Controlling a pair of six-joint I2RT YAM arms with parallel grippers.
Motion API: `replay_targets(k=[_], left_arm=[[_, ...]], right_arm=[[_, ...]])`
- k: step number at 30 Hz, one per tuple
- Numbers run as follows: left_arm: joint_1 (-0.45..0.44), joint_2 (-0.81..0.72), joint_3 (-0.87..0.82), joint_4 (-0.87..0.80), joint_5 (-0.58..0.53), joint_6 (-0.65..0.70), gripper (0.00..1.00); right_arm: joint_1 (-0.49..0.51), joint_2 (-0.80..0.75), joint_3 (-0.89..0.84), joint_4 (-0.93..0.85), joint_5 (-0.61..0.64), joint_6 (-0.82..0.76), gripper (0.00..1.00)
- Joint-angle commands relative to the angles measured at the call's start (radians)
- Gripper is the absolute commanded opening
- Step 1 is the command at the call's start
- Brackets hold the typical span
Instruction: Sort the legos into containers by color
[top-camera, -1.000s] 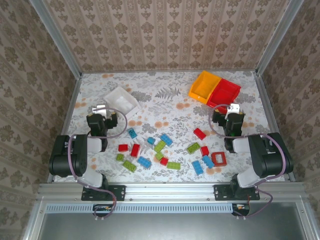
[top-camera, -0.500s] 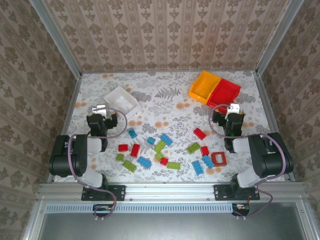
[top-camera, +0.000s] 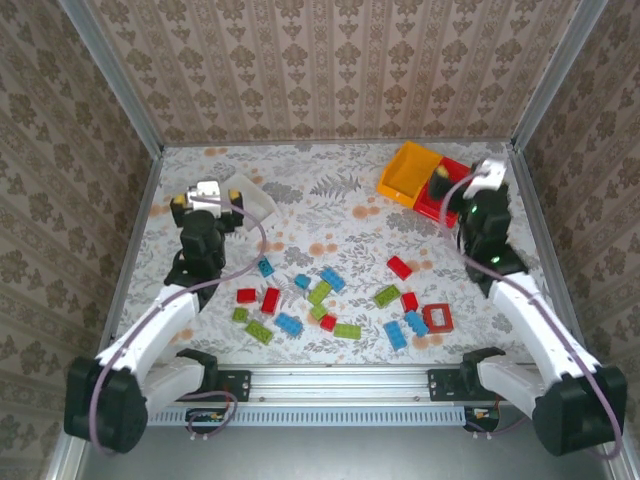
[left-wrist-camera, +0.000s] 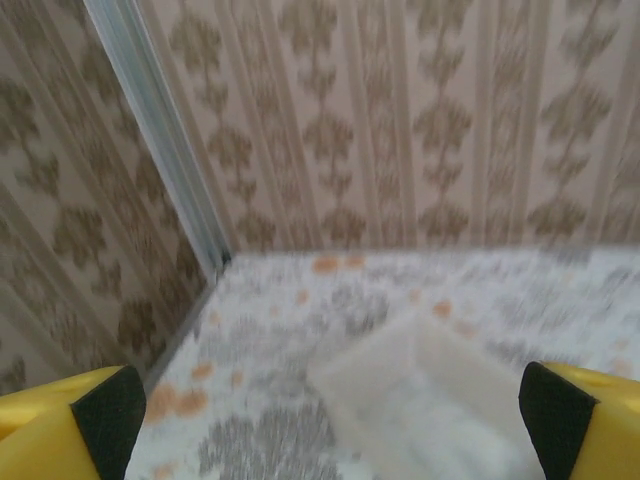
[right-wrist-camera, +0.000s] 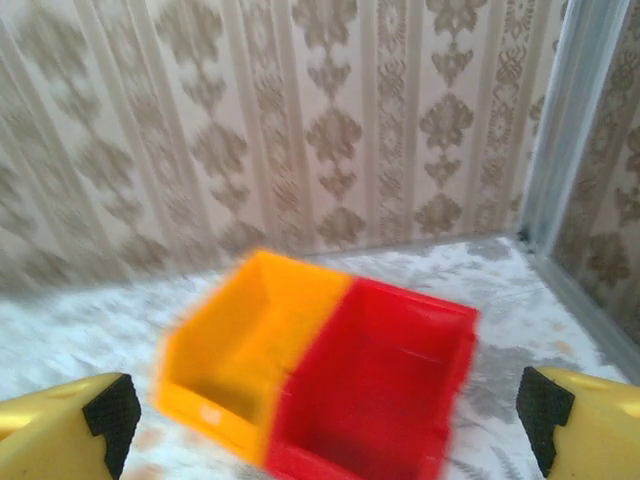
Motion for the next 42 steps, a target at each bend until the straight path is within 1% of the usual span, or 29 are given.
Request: replay_targets(k=[1,2,3,4,5,6,7,8,10,12,16,19,22,26,28,30,35,38,42], left_arm=[[0.008,-0.044,0.258,-0.672,-0.099,-0.411,1.00],[0.034,-0.040,0.325,-0.830,-0.042,-0.545,1.00],[0.071,-0.035,0.340,-0.857,0.043,-0.589,1.00],[0.133,-0.027,0.337,-0.852,0.187,-0.602,1.00],[0.189,-0.014,0.346,-0.873,0.294,-0.634,1.00],[0.225,0.010,0.366,-0.916,0.359,-0.677,1.00],[0.237,0.037,0.391,-0.964,0.384,-0.692,0.99],[0.241,0.068,0.416,-1.006,0.396,-0.694,0.98],[0.247,0.140,0.472,-1.103,0.414,-0.693,0.96],[0.265,0.206,0.503,-1.152,0.467,-0.679,0.91],[0.314,0.348,0.527,-1.135,0.604,-0.663,0.78],[0.320,0.464,0.573,-1.094,0.623,-0.639,0.75],[0.325,0.582,0.642,-1.065,0.628,-0.619,0.74],[0.327,0.728,0.750,-1.046,0.649,-0.600,0.72],[0.327,0.799,0.795,-1.054,0.654,-0.587,0.67],[0.328,0.858,0.841,-1.073,0.647,-0.580,0.64],[0.325,0.936,0.875,-1.085,0.644,-0.563,0.55],[0.320,0.951,0.876,-1.086,0.647,-0.554,0.50],[0.307,0.959,0.870,-1.087,0.635,-0.534,0.38]], right_arm=[[-0.027,-0.048,0.108,-0.419,-0.220,0.380,1.00],[-0.056,-0.062,0.068,-0.343,-0.346,0.415,1.00],[-0.073,-0.069,0.034,-0.278,-0.418,0.479,1.00],[-0.068,-0.065,0.046,-0.314,-0.413,0.518,1.00],[-0.046,-0.053,0.077,-0.374,-0.390,0.523,1.00],[-0.007,-0.034,0.128,-0.461,-0.342,0.500,0.99],[0.035,-0.012,0.183,-0.551,-0.280,0.470,0.95],[0.068,0.010,0.223,-0.609,-0.249,0.449,0.92],[0.120,0.070,0.316,-0.735,-0.219,0.404,0.86],[0.159,0.124,0.380,-0.823,-0.187,0.389,0.83],[0.205,0.200,0.415,-0.827,-0.206,0.384,0.82],[0.213,0.272,0.453,-0.829,-0.239,0.373,0.83],[0.209,0.340,0.497,-0.842,-0.261,0.350,0.85],[0.168,0.428,0.516,-0.821,-0.301,0.355,0.86],[0.144,0.462,0.519,-0.804,-0.314,0.368,0.86],[0.117,0.500,0.530,-0.789,-0.324,0.379,0.86],[0.065,0.613,0.598,-0.786,-0.324,0.378,0.85],[0.034,0.690,0.637,-0.793,-0.309,0.385,0.83],[-0.001,0.793,0.701,-0.799,-0.278,0.382,0.80]])
